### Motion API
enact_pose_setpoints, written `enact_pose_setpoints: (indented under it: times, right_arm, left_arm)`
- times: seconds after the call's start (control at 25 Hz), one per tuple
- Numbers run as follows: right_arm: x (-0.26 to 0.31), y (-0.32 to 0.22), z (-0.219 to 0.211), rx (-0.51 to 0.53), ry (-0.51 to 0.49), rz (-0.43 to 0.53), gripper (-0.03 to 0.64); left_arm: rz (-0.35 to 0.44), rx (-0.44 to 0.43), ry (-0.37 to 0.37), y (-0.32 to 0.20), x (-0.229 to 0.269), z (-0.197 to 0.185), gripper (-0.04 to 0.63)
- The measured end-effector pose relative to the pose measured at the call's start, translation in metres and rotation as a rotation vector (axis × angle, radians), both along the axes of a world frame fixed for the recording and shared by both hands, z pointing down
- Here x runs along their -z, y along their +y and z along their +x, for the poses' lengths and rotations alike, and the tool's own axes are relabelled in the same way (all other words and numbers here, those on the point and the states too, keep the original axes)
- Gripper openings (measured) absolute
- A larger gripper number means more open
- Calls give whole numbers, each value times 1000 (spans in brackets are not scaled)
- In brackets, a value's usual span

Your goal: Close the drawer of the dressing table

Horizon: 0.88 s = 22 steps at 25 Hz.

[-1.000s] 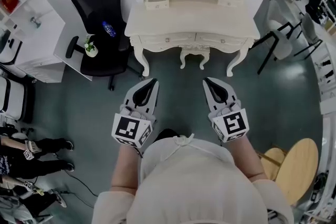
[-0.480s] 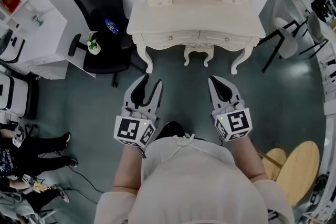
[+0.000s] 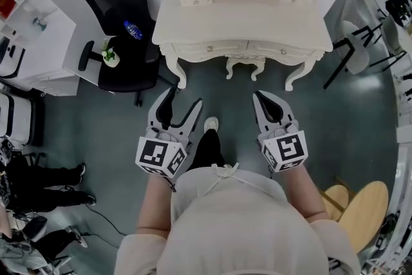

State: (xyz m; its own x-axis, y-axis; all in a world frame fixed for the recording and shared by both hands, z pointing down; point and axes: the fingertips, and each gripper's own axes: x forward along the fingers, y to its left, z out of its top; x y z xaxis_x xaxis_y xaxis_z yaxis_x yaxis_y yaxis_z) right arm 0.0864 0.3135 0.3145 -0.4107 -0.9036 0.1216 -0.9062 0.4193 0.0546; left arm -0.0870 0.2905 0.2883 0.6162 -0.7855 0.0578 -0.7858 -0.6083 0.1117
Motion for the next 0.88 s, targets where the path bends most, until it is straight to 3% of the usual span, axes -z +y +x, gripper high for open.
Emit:
enact_pose_setpoints:
  times: [0.56, 0.88]
  right_arm:
    - [-13, -222, -17, -57, 12, -65, 6]
    - [-19, -316, -32, -75, 26, -82, 6]
  left_arm:
    - [-27, -40, -13, -228, -17, -17, 301]
    - [-36, -81, -32, -322, -24, -24, 301]
